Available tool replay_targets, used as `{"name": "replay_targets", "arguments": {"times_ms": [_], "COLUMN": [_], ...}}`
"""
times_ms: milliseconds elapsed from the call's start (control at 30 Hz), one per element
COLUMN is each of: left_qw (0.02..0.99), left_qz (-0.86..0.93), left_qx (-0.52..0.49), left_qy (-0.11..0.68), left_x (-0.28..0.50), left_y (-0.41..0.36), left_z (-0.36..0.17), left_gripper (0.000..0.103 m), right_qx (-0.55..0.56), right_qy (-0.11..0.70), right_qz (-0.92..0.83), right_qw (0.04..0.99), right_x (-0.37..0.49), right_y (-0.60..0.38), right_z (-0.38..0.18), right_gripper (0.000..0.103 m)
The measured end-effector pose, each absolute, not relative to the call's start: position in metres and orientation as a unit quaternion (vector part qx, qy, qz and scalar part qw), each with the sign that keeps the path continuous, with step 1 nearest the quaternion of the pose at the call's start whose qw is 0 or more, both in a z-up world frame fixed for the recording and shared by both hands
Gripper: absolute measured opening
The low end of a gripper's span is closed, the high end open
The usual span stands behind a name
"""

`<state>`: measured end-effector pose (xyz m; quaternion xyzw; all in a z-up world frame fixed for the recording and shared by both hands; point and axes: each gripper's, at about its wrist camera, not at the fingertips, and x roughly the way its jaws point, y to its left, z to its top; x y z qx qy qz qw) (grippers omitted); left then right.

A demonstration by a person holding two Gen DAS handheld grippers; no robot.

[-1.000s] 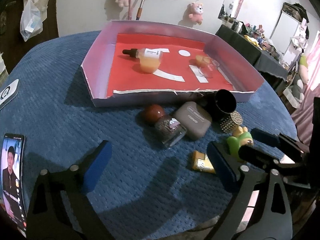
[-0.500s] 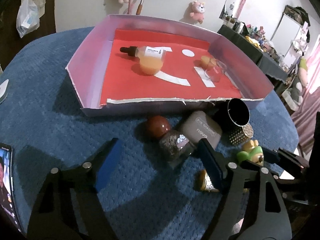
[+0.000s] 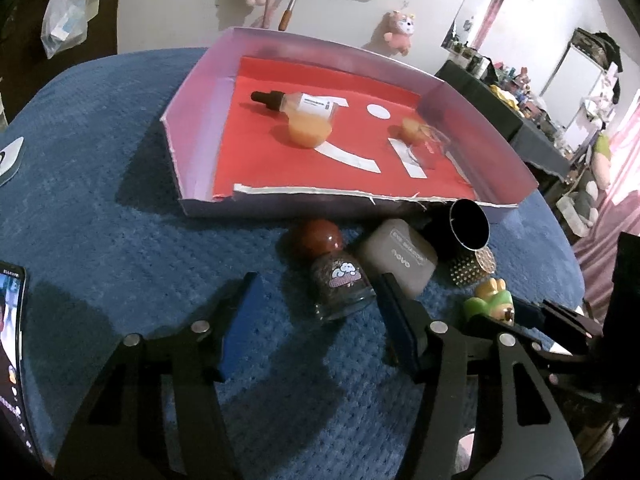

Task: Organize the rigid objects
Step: 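Grasp the nail polish bottle with left tool while right tool grasps the green frog figure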

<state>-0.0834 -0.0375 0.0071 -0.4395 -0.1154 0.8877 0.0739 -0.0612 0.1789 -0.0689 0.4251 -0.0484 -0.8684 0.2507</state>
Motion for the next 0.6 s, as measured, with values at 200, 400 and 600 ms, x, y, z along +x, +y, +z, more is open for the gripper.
{"name": "replay_targets", "arguments": {"times_ms": [200,400,600], "left_qw": [0.064,0.088,0.092], "left_qz": [0.891,0.891,0.891], "left_qx": [-0.432,-0.424,-0.420], "left_qy": [-0.124,-0.139,-0.145], "left_x": [-0.0905,-0.0845,-0.0818], "left_y": [-0.0316,-0.0292,-0.0322], "left_z": [0.0039,0.0029,0.0025], "left_gripper": [0.057,0.035,0.035], "right_qx": [0.424,0.423,0.422], "right_qy": [-0.037,-0.035,-0.036], "right_qz": [-0.870,-0.871,-0.871], "right_qw": [0.248,0.248,0.248], "right_x": [-0.0596,-0.0588,-0.0581], "right_y": [0.1756,0.1758,0.1753], "right_z": [-0.0698,-0.0702,-0.0699], "right_gripper": [0.051,0.051,0.051]}}
